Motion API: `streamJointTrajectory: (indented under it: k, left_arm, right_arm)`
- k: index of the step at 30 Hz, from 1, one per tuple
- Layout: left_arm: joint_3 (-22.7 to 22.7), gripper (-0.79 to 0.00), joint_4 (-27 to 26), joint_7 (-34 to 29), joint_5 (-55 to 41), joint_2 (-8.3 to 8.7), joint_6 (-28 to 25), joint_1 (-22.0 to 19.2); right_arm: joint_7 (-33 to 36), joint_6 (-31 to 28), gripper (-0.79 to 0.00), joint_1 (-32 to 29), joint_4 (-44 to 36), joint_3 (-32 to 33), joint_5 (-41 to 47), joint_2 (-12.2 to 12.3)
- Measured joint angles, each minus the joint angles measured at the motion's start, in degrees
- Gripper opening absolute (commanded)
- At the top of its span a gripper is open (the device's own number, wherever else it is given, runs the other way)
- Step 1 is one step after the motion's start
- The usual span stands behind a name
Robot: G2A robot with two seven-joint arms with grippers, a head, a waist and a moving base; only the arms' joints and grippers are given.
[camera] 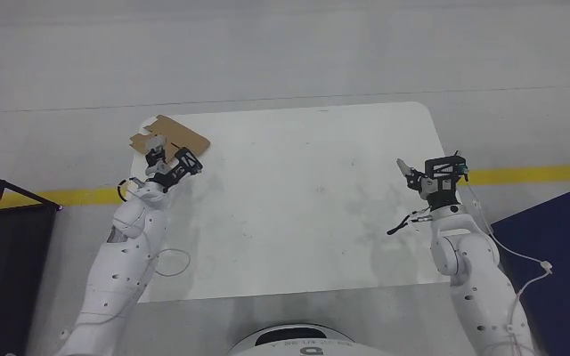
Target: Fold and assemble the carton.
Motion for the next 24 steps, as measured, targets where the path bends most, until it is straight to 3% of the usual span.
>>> streamJointTrajectory:
  k: [5, 10, 24]
  left_arm:
    - [2.6, 0.0, 3.8, -3.4, 1.8, -0.82, 3.0, -2.6]
    - [5.0, 0.0, 7.3, -2.8, 1.8, -1.61, 4.7, -4.8]
    - [10.2, -0.058, 14.9, -8.0, 4.2, -4.02, 12.6, -10.5]
  right_arm:
    - [0.0, 0.0, 0.0, 0.0, 0.0, 0.0, 0.0, 0.0]
    - [0.0, 0.0, 0.0, 0.0, 0.0, 0.0, 0.0, 0.0]
    - [0.0, 0.0, 0.0, 0.0, 0.0, 0.0, 0.0, 0.0]
